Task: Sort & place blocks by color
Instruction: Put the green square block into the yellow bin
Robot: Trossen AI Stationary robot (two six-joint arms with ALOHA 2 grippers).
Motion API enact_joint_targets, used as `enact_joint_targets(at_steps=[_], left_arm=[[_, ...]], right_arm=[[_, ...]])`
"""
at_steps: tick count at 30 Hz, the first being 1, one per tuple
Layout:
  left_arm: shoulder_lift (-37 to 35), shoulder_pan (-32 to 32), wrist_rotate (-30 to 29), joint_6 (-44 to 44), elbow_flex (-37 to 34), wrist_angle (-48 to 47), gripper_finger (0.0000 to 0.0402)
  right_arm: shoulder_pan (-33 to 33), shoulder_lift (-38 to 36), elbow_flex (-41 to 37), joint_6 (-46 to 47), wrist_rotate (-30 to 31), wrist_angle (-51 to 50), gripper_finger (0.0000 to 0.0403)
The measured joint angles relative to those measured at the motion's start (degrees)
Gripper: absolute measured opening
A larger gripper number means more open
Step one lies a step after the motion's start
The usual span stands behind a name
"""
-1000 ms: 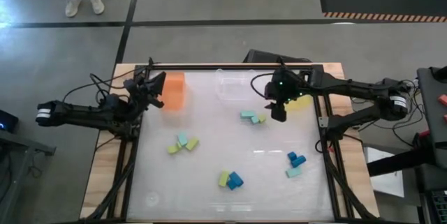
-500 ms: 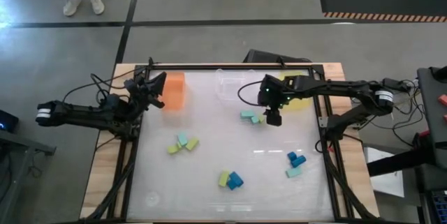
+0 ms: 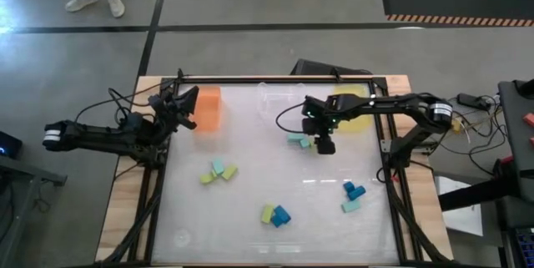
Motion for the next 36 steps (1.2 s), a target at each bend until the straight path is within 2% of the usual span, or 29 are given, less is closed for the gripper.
enact_joint_targets(at_steps=[6,11,16,20,28,36], left_arm=[[0.2,0.0,-0.1,0.0,0.0,-0.1,0.0],[0.2,0.0,-0.2,0.0,0.0,-0.1,0.0],[0.2,0.0,-0.3,0.2,0.0,0.0,0.0],[0.2,0.0,-0.4,0.2,0.0,0.0,0.0],[0.2,0.0,-0.4,0.3,-0.1,0.0,0.0],[0.2,0.0,-0.4,0.3,-0.1,0.0,0.0]], right_arm=[[0.1,1.2,0.2,1.9,2.0,3.5,0.0179],[0.2,1.6,1.1,1.9,3.5,3.4,0.0211],[0.3,1.5,1.1,-2.8,3.0,1.5,0.0244],[0.9,2.0,0.3,-5.1,2.9,1.2,0.0253],[1.8,5.8,-0.6,-4.4,1.9,2.2,0.024],[1.8,8.5,-0.3,-3.7,1.9,2.2,0.02]])
